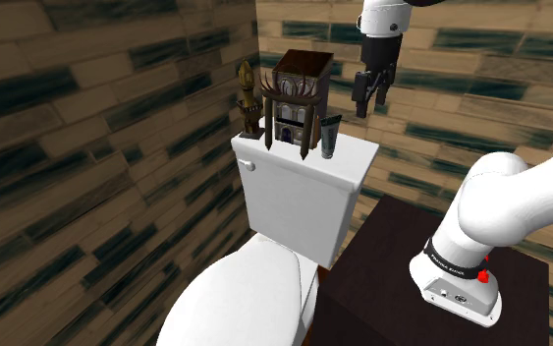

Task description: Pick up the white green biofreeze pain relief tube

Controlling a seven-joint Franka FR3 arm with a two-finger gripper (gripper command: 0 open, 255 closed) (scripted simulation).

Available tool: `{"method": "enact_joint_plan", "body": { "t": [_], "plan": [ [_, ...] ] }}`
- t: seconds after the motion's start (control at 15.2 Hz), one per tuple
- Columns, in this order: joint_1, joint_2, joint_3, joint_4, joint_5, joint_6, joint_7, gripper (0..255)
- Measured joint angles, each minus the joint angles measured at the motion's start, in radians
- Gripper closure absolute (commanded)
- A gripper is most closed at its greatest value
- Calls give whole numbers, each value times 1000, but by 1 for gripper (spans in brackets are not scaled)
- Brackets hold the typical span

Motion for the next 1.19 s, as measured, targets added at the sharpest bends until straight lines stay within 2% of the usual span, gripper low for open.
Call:
{"method": "enact_joint_plan", "body": {
  "t": [0.07, 0.2, 0.53, 0.92, 1.19],
  "plan": [
    [0, 0, 0, 0, 0, 0, 0, 0],
    [13, 17, -35, -1, -25, 13, -77, 0],
    [67, 146, -166, 40, -108, 92, -396, 0],
    [138, 346, -301, 147, -155, 178, -790, 0],
    [152, 394, -323, 141, -157, 230, -867, 0]
  ]
}}
